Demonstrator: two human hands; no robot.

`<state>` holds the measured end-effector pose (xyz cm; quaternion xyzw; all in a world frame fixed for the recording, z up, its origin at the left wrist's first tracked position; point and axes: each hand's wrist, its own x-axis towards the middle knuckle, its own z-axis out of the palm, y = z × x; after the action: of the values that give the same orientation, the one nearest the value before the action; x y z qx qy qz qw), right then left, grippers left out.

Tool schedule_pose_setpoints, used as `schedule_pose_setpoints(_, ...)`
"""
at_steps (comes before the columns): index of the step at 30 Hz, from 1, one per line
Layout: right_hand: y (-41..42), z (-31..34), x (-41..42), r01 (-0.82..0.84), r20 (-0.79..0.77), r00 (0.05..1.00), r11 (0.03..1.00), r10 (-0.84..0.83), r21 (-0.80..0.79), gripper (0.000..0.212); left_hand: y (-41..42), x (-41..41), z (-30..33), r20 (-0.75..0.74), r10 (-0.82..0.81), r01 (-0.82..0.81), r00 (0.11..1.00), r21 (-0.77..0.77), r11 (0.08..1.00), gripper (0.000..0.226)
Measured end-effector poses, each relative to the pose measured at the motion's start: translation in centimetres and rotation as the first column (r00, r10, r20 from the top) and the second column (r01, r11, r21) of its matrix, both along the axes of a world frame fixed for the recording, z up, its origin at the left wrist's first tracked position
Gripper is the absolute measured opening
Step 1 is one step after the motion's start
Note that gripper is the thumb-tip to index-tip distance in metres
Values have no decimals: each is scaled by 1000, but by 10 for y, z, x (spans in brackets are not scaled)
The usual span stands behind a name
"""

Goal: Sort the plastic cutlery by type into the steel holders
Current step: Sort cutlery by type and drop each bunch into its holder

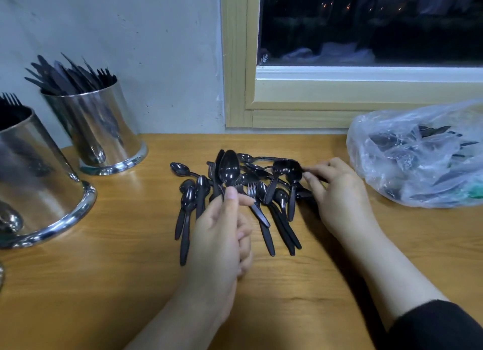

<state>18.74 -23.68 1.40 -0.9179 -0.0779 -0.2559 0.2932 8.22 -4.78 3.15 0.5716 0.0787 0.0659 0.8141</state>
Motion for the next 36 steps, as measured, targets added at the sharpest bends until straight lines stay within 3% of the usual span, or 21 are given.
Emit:
schedule_pose_setpoints(3, 12, 21, -22, -63, 9, 998, 948, 64, 311, 7, 4, 0, -2, 8, 3, -4, 1000, 53, 999, 35)
schedule_pose_setpoints(7, 41, 39, -59, -124, -193, 921, 723, 339, 680, 6, 0, 3, -5, 29, 59, -62, 998, 146, 987, 38)
schedule_pose_setpoints(12, 66, 36, -80, -111, -261, 852, 643, 455, 758, 9, -4, 4, -8, -15, 63, -61, 998, 109, 992, 37)
schedule_pose_setpoints(20, 76, 30, -82, -79, -291, 842, 639, 454, 765, 10, -7, 3, -6, -62, 1, 3, 998, 66, 998, 40)
schedule_pose_setpoints(23, 77, 29, -83, -97, -282, 791, 567, 543, 818, 14, -7, 5, -6, -68, 17, -15, 998, 23, 1000, 39)
schedule_pose_setpoints(24, 74, 26, -80, -127, -269, 814, 610, 514, 783, 14, -7, 5, -6, -80, 19, -20, 997, -6, 1000, 39)
schedule_pose_setpoints(26, 63, 16, -66, -183, -191, 928, 837, 320, 515, 12, -5, 5, -6, -101, 13, -17, 995, -35, 999, 35)
schedule_pose_setpoints(28, 50, 8, -45, -160, -71, 979, 942, 189, 295, 8, -2, 5, -6, -101, 14, -17, 995, -29, 999, 25)
schedule_pose_setpoints(31, 30, -1, -11, -63, -65, 995, 994, 69, 94, 12, 2, 8, -6, -95, 21, -24, 995, -34, 999, 17)
schedule_pose_setpoints(36, 24, -1, 21, 45, -221, 972, 985, -82, -169, 33, 7, 10, -8, -96, 21, -23, 995, -25, 999, 29)
